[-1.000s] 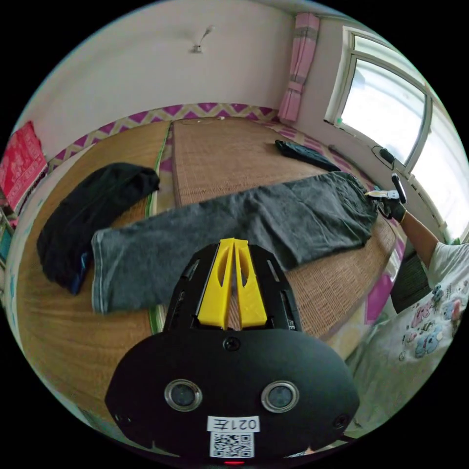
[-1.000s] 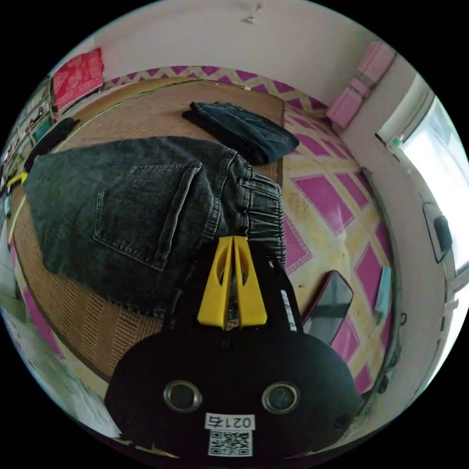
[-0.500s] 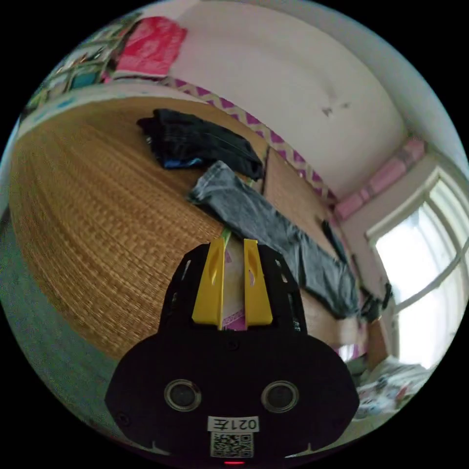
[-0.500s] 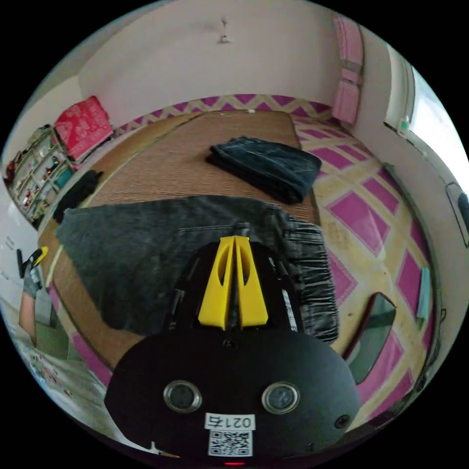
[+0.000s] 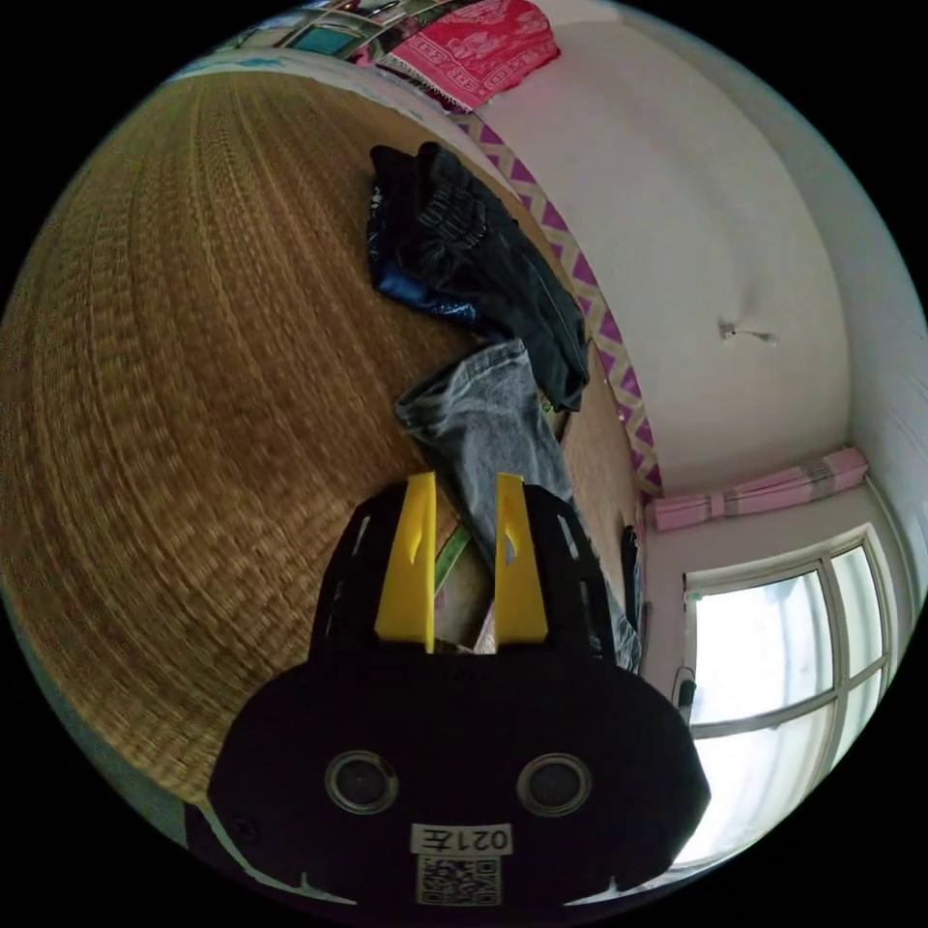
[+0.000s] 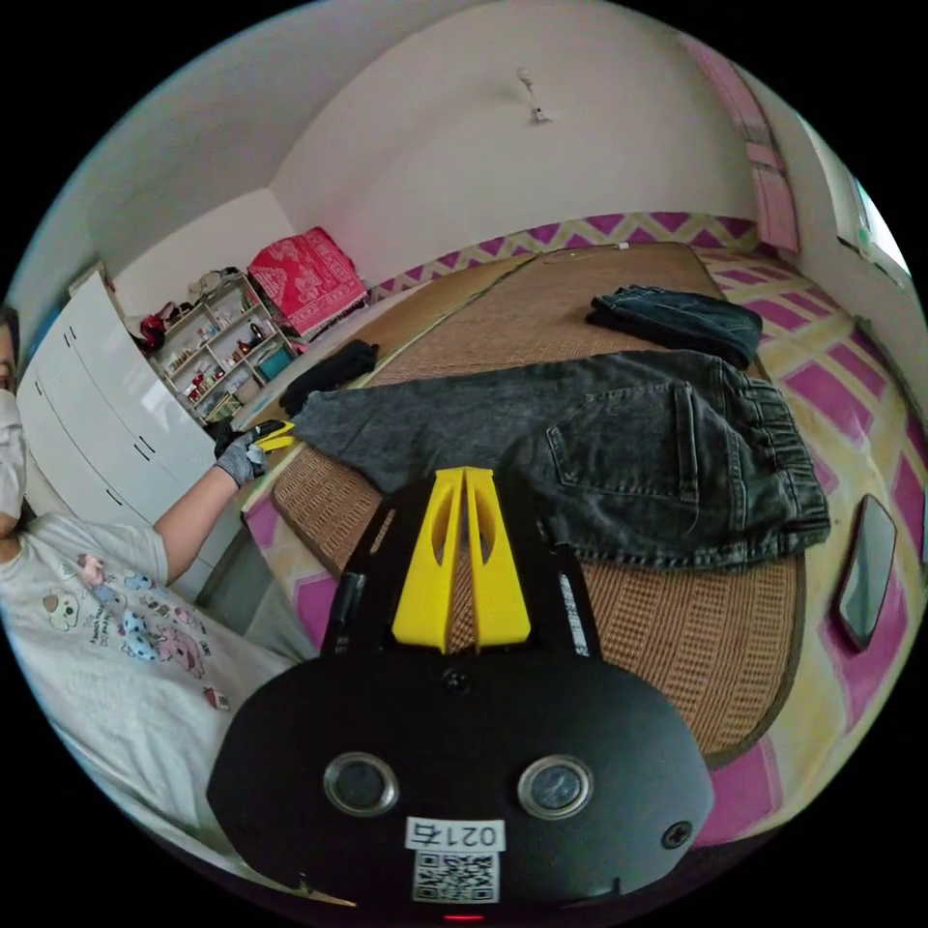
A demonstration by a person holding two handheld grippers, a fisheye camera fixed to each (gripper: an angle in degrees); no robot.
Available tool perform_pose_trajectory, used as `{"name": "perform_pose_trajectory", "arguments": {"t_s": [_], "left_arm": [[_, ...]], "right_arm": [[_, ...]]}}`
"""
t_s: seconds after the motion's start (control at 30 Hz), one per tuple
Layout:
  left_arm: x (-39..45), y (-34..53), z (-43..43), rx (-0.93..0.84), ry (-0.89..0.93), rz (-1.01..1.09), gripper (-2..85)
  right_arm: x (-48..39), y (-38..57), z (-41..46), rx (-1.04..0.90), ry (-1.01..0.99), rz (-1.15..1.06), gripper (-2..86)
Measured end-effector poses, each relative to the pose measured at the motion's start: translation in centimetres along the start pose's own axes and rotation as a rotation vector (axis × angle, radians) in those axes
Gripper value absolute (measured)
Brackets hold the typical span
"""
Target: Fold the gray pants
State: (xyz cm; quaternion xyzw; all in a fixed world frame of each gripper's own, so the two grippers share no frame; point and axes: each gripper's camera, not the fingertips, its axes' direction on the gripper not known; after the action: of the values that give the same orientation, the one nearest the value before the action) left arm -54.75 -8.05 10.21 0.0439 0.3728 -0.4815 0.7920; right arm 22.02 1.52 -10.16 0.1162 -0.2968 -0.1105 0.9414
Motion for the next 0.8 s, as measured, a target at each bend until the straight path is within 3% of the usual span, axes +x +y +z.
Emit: {"name": "perform_pose_trajectory", "arguments": {"t_s": [0.17,0.3,0.4,0.53,0.67,0.8], "left_arm": [[-0.2,2.0,1.3,0.064,0.001,-0.038,2.9],[-0.3,4.4,1.6,0.091,0.133,-0.033,-0.4],[5.8,7.4,0.1,0.147,0.089,0.190,-0.8],[20.9,17.3,0.1,0.259,-0.057,0.671,-0.9],[32.8,31.3,6.0,0.220,-0.066,1.015,-0.9],[38.4,44.0,14.8,0.133,-0.136,1.246,-0.9]], "right_arm": [[1.6,3.9,-1.9,0.026,-0.025,0.089,-0.7],[3.7,7.2,-3.6,0.041,-0.033,0.167,-0.7],[5.1,9.2,-5.3,0.074,-0.049,0.211,-0.7],[6.7,11.4,-6.9,0.106,-0.068,0.238,-0.7],[8.0,12.9,-7.6,0.120,-0.083,0.239,-0.7],[9.7,15.1,-9.0,0.140,-0.094,0.271,-0.7]]}}
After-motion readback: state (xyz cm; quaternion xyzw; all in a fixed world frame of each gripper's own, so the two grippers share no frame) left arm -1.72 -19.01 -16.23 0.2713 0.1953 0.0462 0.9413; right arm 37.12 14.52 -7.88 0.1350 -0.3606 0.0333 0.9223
